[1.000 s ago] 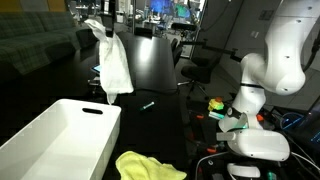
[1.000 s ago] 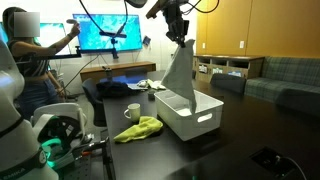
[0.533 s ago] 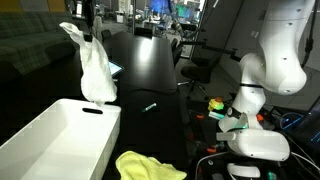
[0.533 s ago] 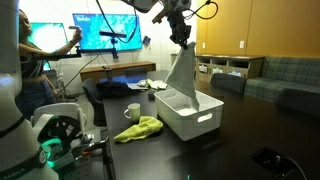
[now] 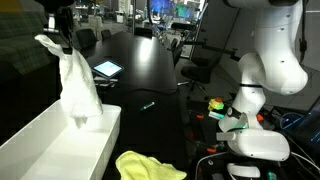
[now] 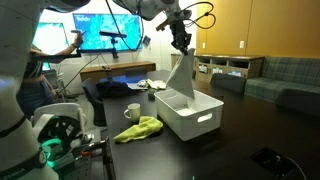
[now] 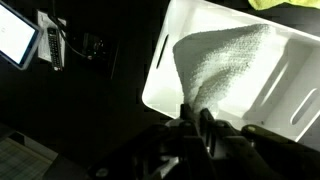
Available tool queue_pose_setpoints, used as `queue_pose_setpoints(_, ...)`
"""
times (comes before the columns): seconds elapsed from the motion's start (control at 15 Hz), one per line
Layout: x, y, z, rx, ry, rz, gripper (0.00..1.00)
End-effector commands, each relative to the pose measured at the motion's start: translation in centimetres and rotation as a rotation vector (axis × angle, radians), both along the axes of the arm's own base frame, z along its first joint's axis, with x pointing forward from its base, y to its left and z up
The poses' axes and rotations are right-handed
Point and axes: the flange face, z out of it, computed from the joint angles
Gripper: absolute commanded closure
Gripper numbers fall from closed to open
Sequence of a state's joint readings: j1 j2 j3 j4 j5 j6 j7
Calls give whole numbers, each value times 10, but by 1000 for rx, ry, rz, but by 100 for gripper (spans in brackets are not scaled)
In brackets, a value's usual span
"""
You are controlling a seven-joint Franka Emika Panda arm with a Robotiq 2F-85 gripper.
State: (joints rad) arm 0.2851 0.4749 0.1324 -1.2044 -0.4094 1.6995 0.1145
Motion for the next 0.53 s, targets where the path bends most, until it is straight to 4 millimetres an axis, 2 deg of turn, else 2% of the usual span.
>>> queue_pose_setpoints(0.0, 16, 1, 1, -36, 15, 0, 59)
queue_pose_setpoints(0.27, 21, -20, -11, -65, 43, 4, 28)
queue_pose_setpoints(0.47, 18, -63, -31, -105, 99, -9, 6)
